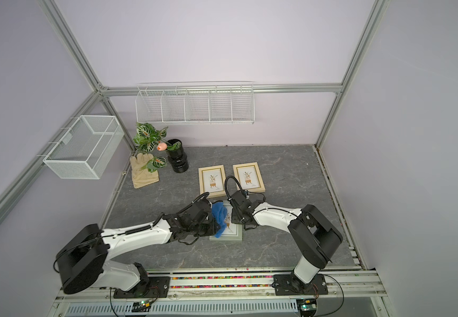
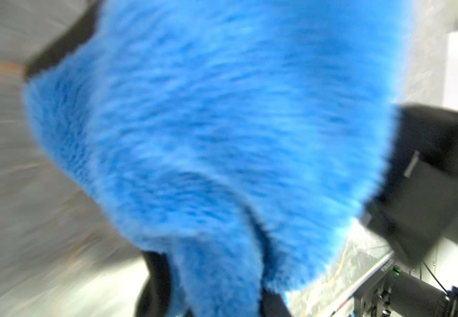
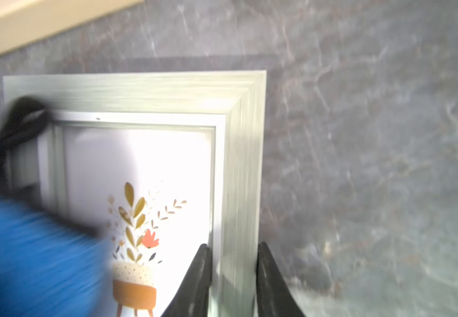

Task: Wipe the picture frame with a cloth
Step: Wipe the dirt from the picture frame, then move the picture frame to the center of the board.

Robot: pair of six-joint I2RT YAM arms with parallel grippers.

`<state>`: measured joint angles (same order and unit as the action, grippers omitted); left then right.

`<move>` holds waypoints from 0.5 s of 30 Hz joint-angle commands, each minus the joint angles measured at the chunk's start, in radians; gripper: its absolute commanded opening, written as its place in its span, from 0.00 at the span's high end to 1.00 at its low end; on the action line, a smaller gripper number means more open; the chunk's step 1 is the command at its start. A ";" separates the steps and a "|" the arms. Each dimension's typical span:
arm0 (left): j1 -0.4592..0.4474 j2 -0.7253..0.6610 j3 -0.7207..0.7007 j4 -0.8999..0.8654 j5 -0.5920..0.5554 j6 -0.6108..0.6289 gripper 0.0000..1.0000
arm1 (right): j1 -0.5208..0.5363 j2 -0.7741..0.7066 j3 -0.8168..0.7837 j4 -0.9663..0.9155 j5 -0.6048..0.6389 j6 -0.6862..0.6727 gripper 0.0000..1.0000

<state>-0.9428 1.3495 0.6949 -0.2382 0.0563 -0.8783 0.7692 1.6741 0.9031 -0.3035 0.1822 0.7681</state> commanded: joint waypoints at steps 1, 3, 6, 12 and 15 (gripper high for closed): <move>0.010 -0.122 -0.023 -0.031 -0.098 0.040 1.00 | -0.029 0.087 0.033 -0.054 -0.014 -0.036 0.81; 0.011 -0.188 -0.034 -0.023 -0.122 0.076 1.00 | -0.033 0.114 0.069 -0.054 -0.014 -0.053 0.81; 0.021 -0.271 -0.061 -0.001 -0.140 0.143 1.00 | -0.039 0.156 0.126 -0.063 -0.020 -0.069 0.78; 0.032 -0.386 -0.112 0.048 -0.154 0.246 1.00 | -0.051 0.150 0.195 -0.104 -0.027 -0.093 0.50; 0.033 -0.418 -0.128 0.078 -0.145 0.280 1.00 | -0.053 0.094 0.204 -0.137 -0.044 -0.103 0.37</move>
<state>-0.9146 0.9592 0.5785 -0.2157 -0.0689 -0.6689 0.7227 1.8175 1.0935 -0.3702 0.1562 0.6819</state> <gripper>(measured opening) 0.157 0.604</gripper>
